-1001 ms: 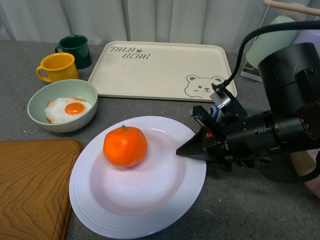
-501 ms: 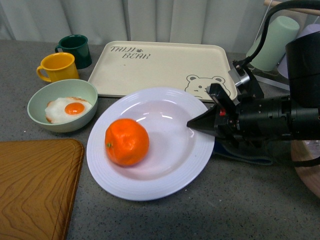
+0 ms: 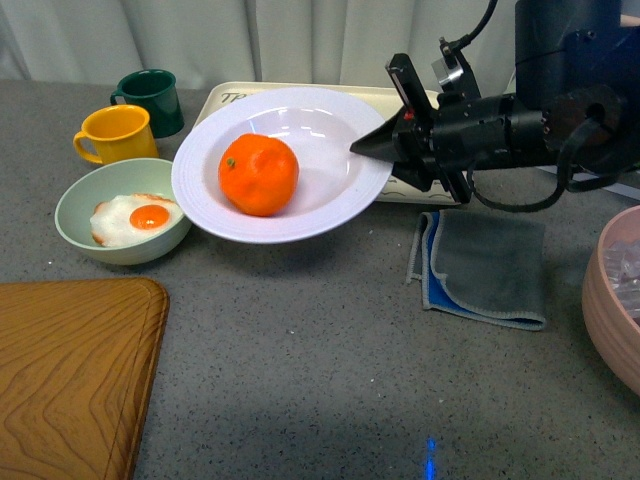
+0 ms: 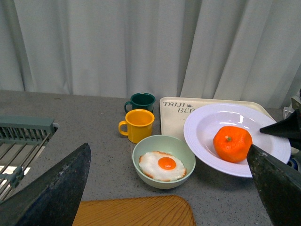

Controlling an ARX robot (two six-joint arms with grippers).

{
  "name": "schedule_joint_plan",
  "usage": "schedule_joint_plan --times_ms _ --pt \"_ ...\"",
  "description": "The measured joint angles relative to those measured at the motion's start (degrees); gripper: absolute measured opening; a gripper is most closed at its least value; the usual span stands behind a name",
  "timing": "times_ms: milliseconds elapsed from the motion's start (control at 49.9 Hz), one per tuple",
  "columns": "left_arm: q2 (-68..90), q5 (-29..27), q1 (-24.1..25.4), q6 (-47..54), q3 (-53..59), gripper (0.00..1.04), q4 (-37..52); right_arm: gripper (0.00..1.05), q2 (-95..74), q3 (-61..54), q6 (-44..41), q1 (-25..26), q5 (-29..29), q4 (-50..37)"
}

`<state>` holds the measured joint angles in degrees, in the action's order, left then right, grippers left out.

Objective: Place orange and plate with both arms

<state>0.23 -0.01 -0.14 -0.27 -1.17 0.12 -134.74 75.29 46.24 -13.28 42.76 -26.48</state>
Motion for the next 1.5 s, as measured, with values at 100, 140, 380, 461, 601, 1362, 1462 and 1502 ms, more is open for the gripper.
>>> schedule_joint_plan --times_ms 100,140,380,461,601,1362,1462,1502 --pt "0.00 0.00 0.00 0.00 0.00 0.98 0.00 0.03 -3.85 7.13 0.70 0.31 -0.15 2.93" --pt "0.00 0.02 0.00 0.00 0.00 0.98 0.00 0.03 -5.16 9.53 0.96 0.39 -0.17 3.80" --pt "0.00 0.02 0.00 0.00 0.00 0.98 0.00 0.03 -15.37 29.07 0.50 0.48 -0.94 14.29" --pt "0.00 0.00 0.00 0.00 0.00 0.98 0.00 0.03 -18.43 34.82 -0.24 0.50 -1.57 17.86" --pt "0.00 0.00 0.00 0.00 0.00 0.98 0.00 0.03 -22.71 42.29 -2.14 0.57 -2.54 23.19" --pt "0.00 0.00 0.00 0.00 0.00 0.98 0.00 0.83 2.67 7.21 -38.21 1.29 -42.23 -5.68" --pt "0.00 0.02 0.00 0.00 0.00 0.98 0.00 0.69 8.20 -4.81 -42.42 1.44 -51.95 -24.28" --pt "0.00 0.00 0.00 0.00 0.00 0.98 0.00 0.63 10.40 -9.16 -43.34 1.77 -52.68 -29.27"
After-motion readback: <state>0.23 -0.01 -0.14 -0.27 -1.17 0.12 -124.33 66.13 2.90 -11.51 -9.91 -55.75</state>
